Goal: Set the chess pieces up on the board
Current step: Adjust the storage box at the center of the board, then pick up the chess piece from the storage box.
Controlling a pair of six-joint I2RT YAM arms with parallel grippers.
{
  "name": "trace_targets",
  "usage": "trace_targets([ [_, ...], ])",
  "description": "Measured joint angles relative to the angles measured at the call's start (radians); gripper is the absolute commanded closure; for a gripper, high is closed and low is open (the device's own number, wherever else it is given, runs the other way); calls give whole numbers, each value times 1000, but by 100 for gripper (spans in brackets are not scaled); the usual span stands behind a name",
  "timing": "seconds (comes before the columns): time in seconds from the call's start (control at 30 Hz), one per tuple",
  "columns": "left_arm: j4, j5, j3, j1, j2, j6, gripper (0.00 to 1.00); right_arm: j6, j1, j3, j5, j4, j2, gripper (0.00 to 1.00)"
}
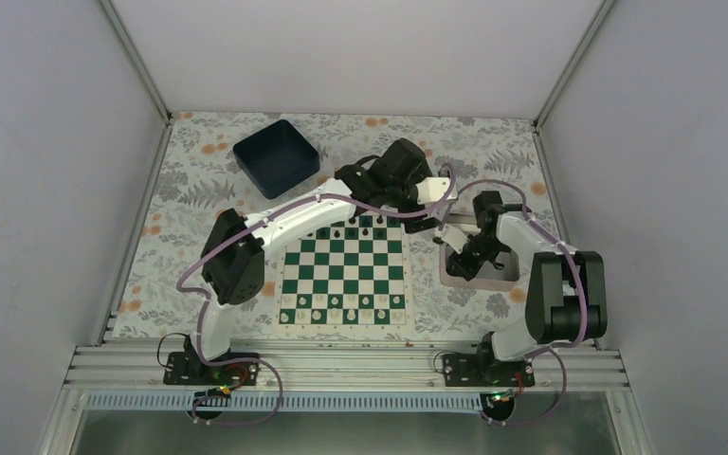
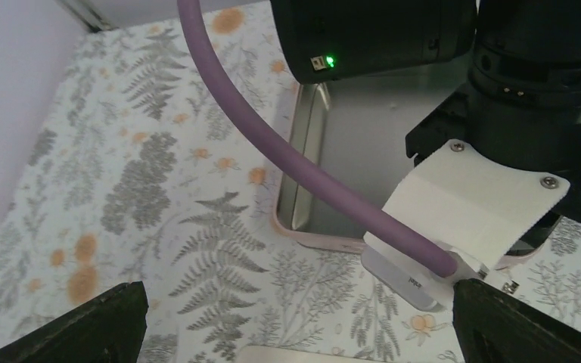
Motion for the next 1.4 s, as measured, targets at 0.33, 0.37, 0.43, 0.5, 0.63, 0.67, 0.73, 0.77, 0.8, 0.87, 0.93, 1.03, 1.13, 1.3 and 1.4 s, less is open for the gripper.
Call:
trace_targets([
  [0.33, -21, 47, 1, -7, 11, -18, 0, 13, 13, -1, -76, -91, 1, 91],
  [0.37, -21, 51, 1, -8, 11, -18, 0, 13, 13, -1, -82, -99, 1, 88],
  [0.43, -21, 56, 1, -12, 11, -21, 0, 13, 12, -1, -90, -108, 0, 81],
  [0.5, -19, 60, 1, -19, 11, -30, 0, 14, 10, -1, -89, -103, -6, 69],
  [0.63, 45, 56, 0, -46, 13, -52, 0, -5, -31, 1, -82, -92, -55, 55],
  [0.67, 65, 56, -2, -53, 13, -58, 0, -10, -57, 3, -79, -88, -74, 52],
  [0.73, 80, 47, -13, -63, 13, -63, 0, -14, -130, 13, -71, -74, -121, 49],
  [0.77, 83, 45, -19, -66, 13, -66, 0, -19, -171, 19, -64, -64, -146, 49],
  [0.8, 84, 42, -23, -68, 13, -67, 0, -22, -208, 25, -53, -53, -166, 49],
  [0.87, 88, 38, -24, -70, 13, -74, 0, -29, -278, 33, -26, -31, -194, 48],
  [0.93, 95, 38, -18, -71, 15, -81, 0, -31, -338, 35, -11, -9, -200, 48],
  [1.03, 93, 39, 26, -74, 47, -85, 0, -28, -437, 36, 0, 32, -200, 48],
  [1.13, 92, 44, 86, -85, 108, -85, 0, 5, -531, 47, -9, 101, -200, 49],
  [1.3, 44, 64, 183, -114, 224, -85, 14, 82, -597, 58, -64, 202, -200, 48],
  [1.4, -5, 89, 256, -127, 296, -87, 32, 126, -597, 55, -103, 241, -198, 44],
])
